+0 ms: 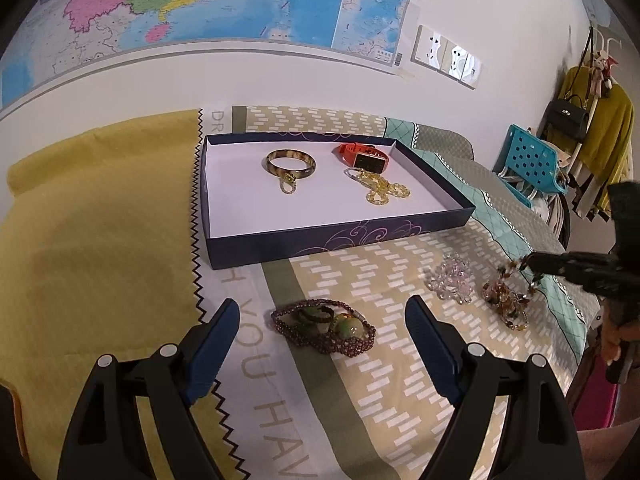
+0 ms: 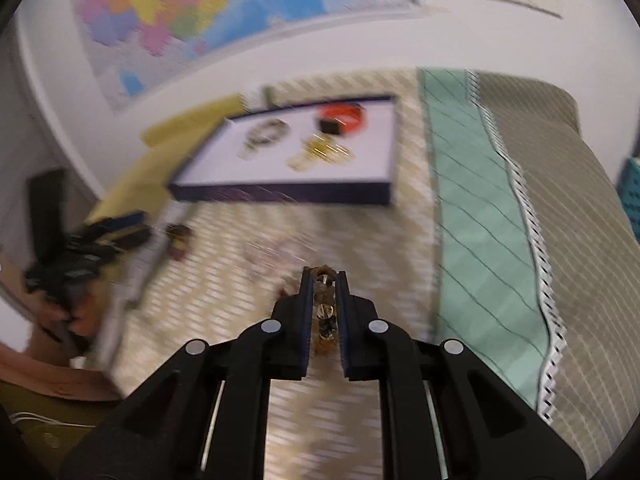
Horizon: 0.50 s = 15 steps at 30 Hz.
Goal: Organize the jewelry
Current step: 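Grasp an amber bead bracelet from the pile with the right tool and lift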
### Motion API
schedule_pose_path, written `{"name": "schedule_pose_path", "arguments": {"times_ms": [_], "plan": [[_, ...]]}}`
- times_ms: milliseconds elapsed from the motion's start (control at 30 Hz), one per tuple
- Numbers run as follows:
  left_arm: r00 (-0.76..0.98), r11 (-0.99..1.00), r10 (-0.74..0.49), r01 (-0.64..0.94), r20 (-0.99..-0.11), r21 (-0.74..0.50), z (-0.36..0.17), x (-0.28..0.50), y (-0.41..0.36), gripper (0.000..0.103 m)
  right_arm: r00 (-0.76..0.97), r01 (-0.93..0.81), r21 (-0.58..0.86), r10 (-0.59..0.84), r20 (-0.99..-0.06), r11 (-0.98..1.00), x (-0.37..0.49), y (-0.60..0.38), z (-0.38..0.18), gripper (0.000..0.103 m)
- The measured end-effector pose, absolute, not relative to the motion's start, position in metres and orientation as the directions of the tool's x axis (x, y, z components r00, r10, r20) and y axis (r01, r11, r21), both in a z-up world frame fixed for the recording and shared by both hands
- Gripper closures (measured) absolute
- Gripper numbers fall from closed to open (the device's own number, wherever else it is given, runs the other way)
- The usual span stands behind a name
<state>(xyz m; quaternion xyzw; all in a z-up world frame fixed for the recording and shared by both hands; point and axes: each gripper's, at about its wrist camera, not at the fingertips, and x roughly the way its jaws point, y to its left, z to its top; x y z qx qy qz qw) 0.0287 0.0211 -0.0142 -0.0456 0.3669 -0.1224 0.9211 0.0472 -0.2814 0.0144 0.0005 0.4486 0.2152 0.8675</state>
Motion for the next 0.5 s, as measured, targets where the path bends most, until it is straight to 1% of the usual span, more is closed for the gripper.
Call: {"name": "schedule_pose_path", "arguments": {"times_ms": [33, 133, 167, 233, 300, 400, 433, 500], "plan": [[0.700, 0.965, -0.260, 0.192, -0.665, -0.176, -0.014, 0.028, 0.021, 0.021, 0.513, -0.350, 0.173, 0.343, -0.787, 0.921, 0.048, -0.285, 0.011, 0.090], [0.697, 0.965, -0.263, 0.191, -0.667, -0.181, -0.014, 0.028, 0.021, 0.021, 0.530, -0.340, 0.175, 0.341, -0.776, 0.924, 0.043, -0.294, 0.013, 0.090], [0.696, 0.964, -0.265, 0.193, -0.667, -0.182, -0.015, 0.029, 0.021, 0.021, 0.542, -0.340, 0.169, 0.340, -0.768, 0.925, 0.040, -0.295, 0.017, 0.089], [0.694, 0.964, -0.266, 0.195, -0.669, -0.182, -0.015, 0.029, 0.019, 0.021, 0.539, -0.375, 0.181, 0.373, -0.756, 0.909, 0.035, -0.293, 0.022, 0.082], [0.691, 0.962, -0.273, 0.199, -0.670, -0.187, -0.015, 0.029, 0.018, 0.021, 0.525, -0.436, 0.177, 0.410, -0.746, 0.882, 0.026, -0.278, 0.025, 0.080], [0.688, 0.960, -0.280, 0.208, -0.670, -0.188, -0.016, 0.028, 0.014, 0.021, 0.466, -0.522, 0.136, 0.415, -0.781, 0.842, 0.020, -0.246, 0.012, 0.080], [0.687, 0.959, -0.283, 0.213, -0.669, -0.187, -0.016, 0.027, 0.012, 0.021, 0.455, -0.529, 0.115, 0.395, -0.798, 0.841, 0.021, -0.239, 0.005, 0.082], [0.685, 0.958, -0.285, 0.218, -0.671, -0.184, -0.017, 0.026, 0.010, 0.021, 0.435, -0.519, 0.097, 0.361, -0.825, 0.849, 0.025, -0.231, -0.008, 0.082]]}}
